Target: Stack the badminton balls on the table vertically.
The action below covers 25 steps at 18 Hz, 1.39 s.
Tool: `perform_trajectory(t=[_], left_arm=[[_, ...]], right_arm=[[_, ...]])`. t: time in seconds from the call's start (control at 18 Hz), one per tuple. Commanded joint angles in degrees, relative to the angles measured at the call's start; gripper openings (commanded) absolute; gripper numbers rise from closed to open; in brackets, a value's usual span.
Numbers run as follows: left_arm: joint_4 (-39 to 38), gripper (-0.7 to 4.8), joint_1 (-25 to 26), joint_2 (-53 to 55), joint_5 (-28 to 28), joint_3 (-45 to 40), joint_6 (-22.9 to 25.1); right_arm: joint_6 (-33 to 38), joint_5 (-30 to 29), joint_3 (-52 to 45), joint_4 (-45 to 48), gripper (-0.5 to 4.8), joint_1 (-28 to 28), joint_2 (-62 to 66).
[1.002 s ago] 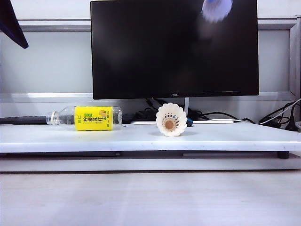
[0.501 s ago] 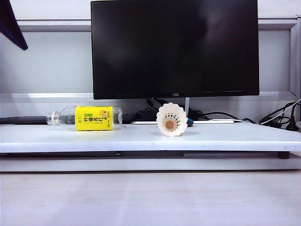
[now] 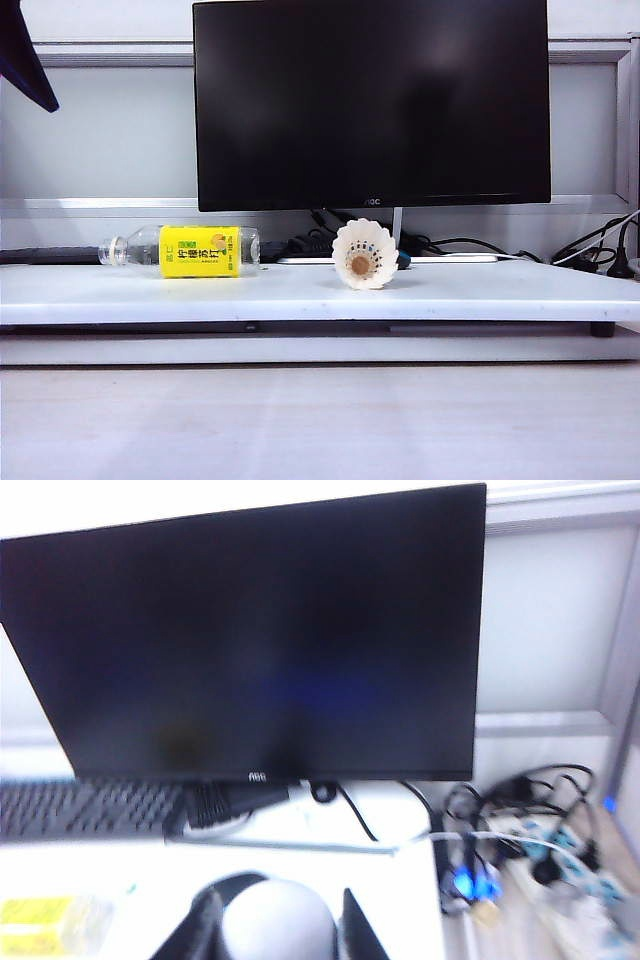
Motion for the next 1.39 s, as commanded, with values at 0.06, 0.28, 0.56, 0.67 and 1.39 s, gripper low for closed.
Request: perform_trajectory(t=[0.06,0.28,0.56,0.67,1.39], left_arm=[[0.87,3.44,-0.07,-0.13,0.11,0.15,0.09],[0.61,3.44,-0.07,-0.13,0.09,0.15,0.04],[0.13,3.44,-0.07,-0.13,0.09,0.15,-0.17],[-0.44,3.44,-0.07,-0.13,0.09,0.15,-0.17],[-2.54,3.44,-0.07,-0.13,0.0,0.13,0.07]], right_arm=[[0.09,-0.37,-17.86,20.92,1.26,0.07,-8.35],[0.04,-0.7,-35.17,41.16,1.26,0.09,-8.57],[-1.42,-2.95,-36.57,57.31,1.26,0.17,10.16],[-1.14,-2.95,-36.54,65.92,1.26,0.17,19.41],[0.7,-1.18,-36.17,98.9,1.26,0.15,55.71]])
